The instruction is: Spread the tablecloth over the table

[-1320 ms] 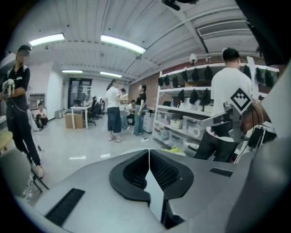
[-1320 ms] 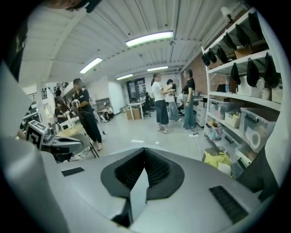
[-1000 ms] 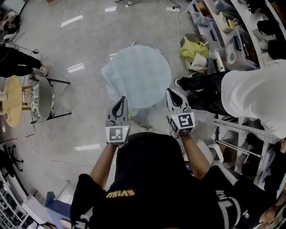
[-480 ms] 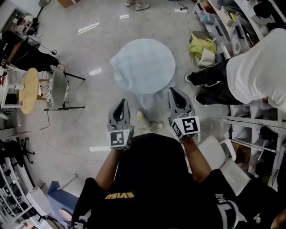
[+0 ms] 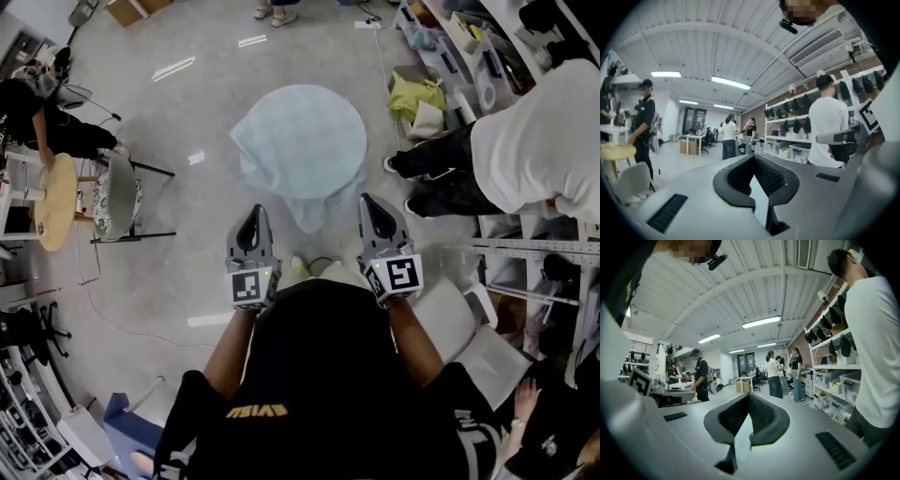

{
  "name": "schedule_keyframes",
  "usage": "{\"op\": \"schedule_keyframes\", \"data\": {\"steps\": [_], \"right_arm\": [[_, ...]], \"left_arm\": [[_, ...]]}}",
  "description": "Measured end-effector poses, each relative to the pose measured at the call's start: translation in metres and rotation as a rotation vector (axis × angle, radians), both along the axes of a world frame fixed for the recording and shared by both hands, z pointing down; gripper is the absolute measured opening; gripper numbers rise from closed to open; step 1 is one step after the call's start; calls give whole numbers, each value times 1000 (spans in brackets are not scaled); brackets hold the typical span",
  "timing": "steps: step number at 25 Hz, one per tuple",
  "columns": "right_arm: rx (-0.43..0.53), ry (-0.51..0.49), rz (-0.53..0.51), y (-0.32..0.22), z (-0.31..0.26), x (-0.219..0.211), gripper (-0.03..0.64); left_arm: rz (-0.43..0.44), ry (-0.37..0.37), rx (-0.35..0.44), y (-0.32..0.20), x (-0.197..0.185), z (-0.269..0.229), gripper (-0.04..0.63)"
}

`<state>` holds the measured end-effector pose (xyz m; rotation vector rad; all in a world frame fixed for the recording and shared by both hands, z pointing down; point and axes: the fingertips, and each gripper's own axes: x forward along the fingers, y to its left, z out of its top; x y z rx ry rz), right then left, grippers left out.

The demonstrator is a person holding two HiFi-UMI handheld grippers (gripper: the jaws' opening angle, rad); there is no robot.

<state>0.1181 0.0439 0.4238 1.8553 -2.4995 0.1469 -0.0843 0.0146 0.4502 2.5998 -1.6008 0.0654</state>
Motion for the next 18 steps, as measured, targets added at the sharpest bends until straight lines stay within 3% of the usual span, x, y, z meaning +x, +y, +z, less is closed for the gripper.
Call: {"op": "schedule_keyframes", "data": {"steps": [2, 6, 10, 13, 14, 16, 18], "right_arm": [[-31, 3, -9, 1, 8, -11, 0], [-126, 68, -64, 12, 34, -40, 0], [-265, 95, -98, 13, 85, -60, 0], [-345, 130, -129, 12, 120, -74, 0], [-372, 136, -138, 15, 131, -78, 0], [-429, 122, -145, 22, 151, -82, 0], [-482, 104, -140, 28, 169, -83, 0]], "left_arm": [[-3, 41, -102, -22, -24, 49, 18], [-95, 62, -338, -95, -83, 171, 34], [-171, 124, -547, -175, -118, 294, 192], [-204, 225, -645, -225, -133, 367, 219], [-208, 268, -666, -237, -136, 386, 245], [-195, 343, -699, -255, -136, 416, 377], [-154, 405, -726, -265, -129, 438, 394]]}}
